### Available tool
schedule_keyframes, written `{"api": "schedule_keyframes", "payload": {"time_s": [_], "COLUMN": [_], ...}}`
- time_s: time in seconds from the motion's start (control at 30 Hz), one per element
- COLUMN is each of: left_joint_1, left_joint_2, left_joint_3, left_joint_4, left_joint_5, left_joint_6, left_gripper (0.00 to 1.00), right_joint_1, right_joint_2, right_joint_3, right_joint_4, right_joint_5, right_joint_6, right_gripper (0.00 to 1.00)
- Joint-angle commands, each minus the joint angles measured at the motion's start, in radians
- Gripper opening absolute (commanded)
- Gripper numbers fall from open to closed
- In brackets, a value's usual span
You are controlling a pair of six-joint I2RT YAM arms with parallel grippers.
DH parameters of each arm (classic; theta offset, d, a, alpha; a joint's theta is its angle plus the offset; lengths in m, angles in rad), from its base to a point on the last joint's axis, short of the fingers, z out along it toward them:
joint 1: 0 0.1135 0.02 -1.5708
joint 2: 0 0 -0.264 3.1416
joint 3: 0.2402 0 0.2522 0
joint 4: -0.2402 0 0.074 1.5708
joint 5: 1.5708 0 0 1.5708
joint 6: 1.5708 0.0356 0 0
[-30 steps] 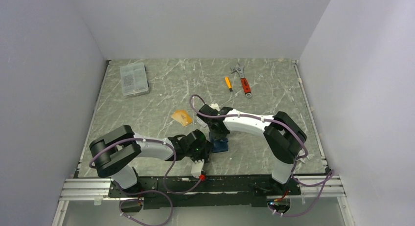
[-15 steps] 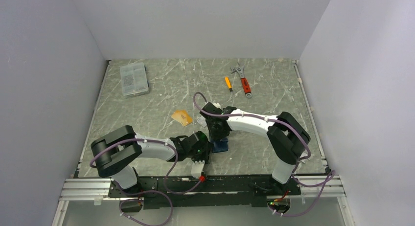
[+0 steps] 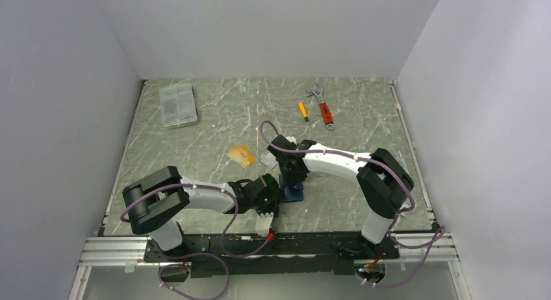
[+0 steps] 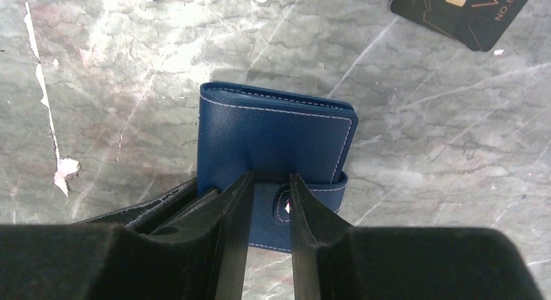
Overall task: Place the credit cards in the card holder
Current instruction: Close the card holder at the center of the board.
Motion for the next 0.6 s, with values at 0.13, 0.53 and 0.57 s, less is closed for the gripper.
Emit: {"api": "schedule_keyframes", "payload": {"time_s": [0.13, 0.53, 0.57], "left_joint_1": [-0.008, -0.008, -0.008], "left_joint_2": [0.034, 0.034, 0.033], "left_joint_3": [0.010, 0.008, 0.008], "left_joint_4": [-0.061, -0.085, -0.084], "left_joint_5": [0.008, -0.004, -0.004], "left_joint_6": [-0.025, -0.044, -0.044], "left_gripper": [0.05, 0.04, 0.04], "right_joint_1": [0.024, 0.087, 0.087], "right_joint_2": [-0.056, -0.062, -0.060], "right_joint_3": [0.067, 0.105, 0.100], "right_joint_4": [-0.115, -0.223, -0.224], "right_joint_5": [0.054, 0.221, 0.224], "right_joint_6": [0.049, 0.115, 0.117], "right_gripper": [0.34, 0.36, 0.36]}}
